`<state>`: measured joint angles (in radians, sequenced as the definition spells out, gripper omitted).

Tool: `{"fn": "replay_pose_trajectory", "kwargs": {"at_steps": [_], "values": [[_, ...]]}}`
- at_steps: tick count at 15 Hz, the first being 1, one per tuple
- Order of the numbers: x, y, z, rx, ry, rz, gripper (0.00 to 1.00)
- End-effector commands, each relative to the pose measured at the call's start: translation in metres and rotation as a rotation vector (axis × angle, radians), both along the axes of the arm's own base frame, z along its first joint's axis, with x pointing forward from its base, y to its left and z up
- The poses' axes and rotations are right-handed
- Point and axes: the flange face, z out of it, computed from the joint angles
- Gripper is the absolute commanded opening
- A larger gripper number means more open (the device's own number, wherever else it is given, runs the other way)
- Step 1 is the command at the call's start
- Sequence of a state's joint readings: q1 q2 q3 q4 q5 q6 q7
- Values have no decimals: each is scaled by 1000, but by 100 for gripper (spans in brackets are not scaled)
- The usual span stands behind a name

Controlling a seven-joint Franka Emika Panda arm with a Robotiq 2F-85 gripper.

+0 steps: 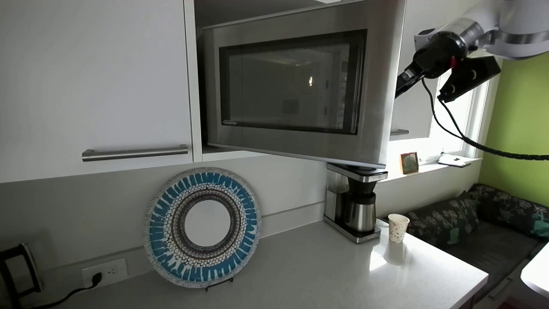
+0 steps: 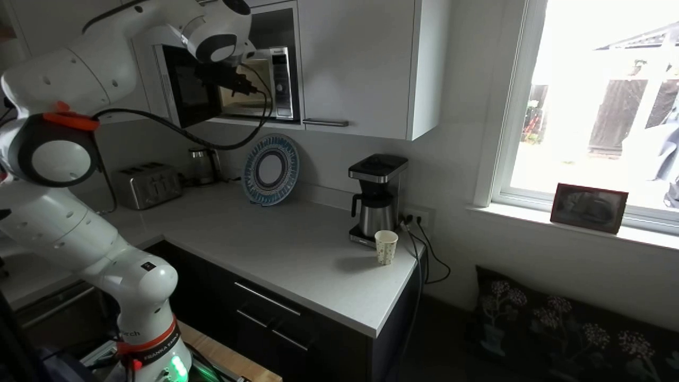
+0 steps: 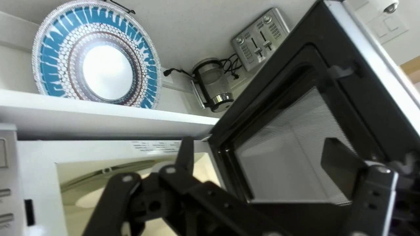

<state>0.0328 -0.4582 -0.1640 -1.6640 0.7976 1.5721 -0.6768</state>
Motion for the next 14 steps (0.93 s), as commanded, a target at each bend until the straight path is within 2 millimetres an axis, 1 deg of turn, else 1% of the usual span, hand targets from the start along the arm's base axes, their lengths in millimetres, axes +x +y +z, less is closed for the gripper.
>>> {"fn": "replay_pose_trajectory", "kwargs": {"at_steps": [1,4,7,9,10,11,14], "values": [[35,-6,-20,111,129,-105,100],[58,3,-26,240,224,-144,100],[75,11,-29,359,306,-227,100],[87,24,-30,420,326,-302,100],[92,30,-30,435,289,-324,100],[87,20,-29,388,285,-281,100],[95,33,-29,406,277,-308,100]]}}
